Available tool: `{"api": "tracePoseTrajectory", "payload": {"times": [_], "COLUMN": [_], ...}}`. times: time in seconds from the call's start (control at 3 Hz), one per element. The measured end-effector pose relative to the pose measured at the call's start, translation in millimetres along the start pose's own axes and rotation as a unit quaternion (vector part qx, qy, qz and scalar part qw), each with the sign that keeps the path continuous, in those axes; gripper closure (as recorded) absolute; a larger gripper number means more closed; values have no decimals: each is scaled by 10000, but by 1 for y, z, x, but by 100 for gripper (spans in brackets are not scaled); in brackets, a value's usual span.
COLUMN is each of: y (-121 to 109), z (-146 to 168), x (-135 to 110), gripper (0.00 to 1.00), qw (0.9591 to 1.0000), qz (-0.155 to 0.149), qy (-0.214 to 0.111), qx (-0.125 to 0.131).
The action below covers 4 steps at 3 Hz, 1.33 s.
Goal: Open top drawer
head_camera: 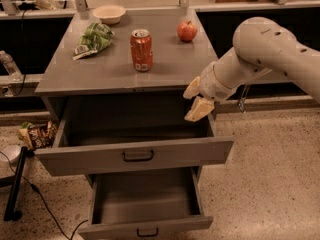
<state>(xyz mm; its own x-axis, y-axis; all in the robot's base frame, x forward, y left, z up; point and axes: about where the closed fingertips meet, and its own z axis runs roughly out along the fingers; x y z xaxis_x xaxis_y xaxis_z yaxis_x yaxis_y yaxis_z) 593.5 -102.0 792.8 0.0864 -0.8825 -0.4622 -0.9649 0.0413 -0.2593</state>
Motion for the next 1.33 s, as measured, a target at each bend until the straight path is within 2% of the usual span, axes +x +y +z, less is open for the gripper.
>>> {"api": "tracePoseTrajectory", "payload": {"times": [0.33,0.67,1.0,1.33], "y": [-21,-29,-18,-7], "z": [6,29,67,89], "x": [-9,-9,5,16], "gripper": [69,92,100,100], "qw": [9999,9999,9999,9993], "qz": [9,-10,43,91], "qy": [-52,-7,157,280], "qx": [140,158,-41,-229]}}
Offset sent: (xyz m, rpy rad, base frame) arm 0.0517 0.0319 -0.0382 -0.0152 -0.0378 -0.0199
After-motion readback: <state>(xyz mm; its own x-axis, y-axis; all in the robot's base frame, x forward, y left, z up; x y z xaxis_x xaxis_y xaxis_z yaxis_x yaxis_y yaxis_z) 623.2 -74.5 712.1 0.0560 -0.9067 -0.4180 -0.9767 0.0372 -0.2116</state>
